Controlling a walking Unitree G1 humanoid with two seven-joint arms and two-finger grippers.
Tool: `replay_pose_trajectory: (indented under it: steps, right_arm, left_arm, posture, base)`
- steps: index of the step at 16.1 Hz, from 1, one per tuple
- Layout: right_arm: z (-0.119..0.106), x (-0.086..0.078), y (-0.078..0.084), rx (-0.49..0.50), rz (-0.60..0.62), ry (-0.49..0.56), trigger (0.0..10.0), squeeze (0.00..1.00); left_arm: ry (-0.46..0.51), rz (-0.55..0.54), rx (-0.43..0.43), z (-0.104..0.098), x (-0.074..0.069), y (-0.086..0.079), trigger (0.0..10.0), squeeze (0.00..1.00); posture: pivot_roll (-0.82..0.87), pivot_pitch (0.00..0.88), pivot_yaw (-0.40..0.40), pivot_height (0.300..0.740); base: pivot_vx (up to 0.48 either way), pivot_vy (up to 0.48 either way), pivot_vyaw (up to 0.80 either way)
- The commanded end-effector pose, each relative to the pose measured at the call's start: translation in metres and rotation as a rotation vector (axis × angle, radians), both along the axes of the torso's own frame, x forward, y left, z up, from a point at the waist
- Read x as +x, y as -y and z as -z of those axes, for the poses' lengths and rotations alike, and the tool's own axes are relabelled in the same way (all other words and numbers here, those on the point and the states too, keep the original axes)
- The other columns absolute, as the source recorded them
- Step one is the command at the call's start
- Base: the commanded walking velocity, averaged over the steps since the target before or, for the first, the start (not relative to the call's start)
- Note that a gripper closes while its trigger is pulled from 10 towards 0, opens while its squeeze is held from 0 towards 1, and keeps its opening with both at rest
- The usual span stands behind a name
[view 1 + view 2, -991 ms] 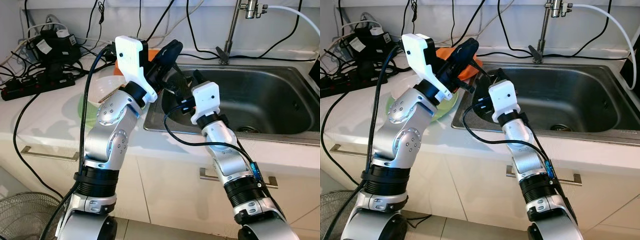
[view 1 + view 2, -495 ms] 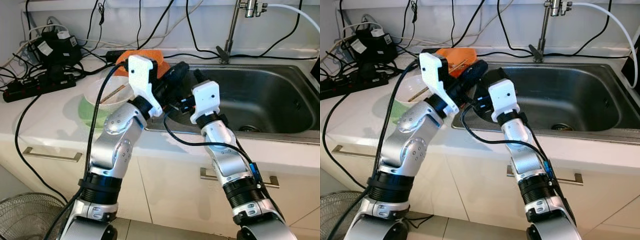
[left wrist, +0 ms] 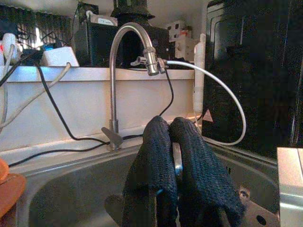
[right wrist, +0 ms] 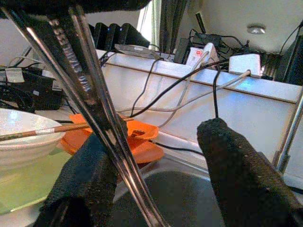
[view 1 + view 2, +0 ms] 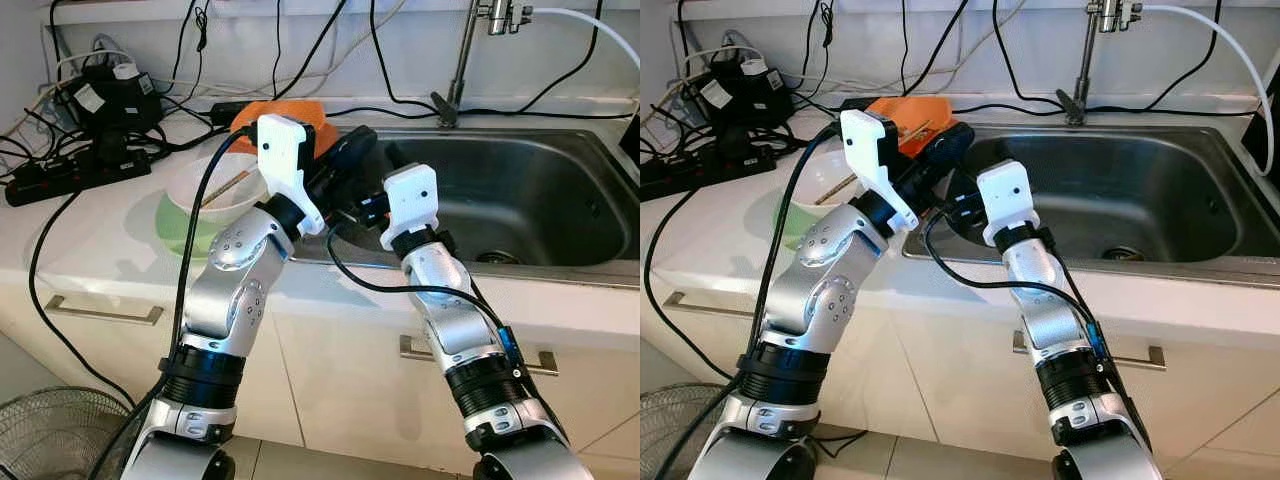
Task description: Kitchen organization
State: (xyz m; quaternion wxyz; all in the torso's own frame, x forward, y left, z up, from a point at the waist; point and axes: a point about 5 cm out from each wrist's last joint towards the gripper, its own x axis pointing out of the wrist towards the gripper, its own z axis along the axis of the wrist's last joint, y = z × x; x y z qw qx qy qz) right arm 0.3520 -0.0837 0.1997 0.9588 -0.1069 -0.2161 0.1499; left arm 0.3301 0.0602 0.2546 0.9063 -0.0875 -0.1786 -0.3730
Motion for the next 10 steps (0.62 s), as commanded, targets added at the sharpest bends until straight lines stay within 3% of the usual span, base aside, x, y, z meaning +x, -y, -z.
replay_pose_trajectory:
  steps: [1, 10]
  right_arm:
    - [-0.0026, 0.0008, -0.0001, 0.027, 0.007, -0.004, 0.0, 0.0]
    - [-0.0005, -0.0001, -0.0016, 0.034, -0.003, -0.01, 0.0, 0.0]
  left_arm:
    - [-0.026, -0.014, 0.013, 0.0065, 0.0018, -0.0032, 10.0, 0.0]
    - [-0.035, 0.005, -0.009, 0.006, 0.001, -0.0015, 10.0, 0.0]
  posture:
    - [0.06, 0.003, 0.118, 0.74]
    - [0.06, 0.006, 0.114, 0.74]
  base:
    - [0.0, 0.0, 0.0]
    - [0.0, 0.0, 0.0]
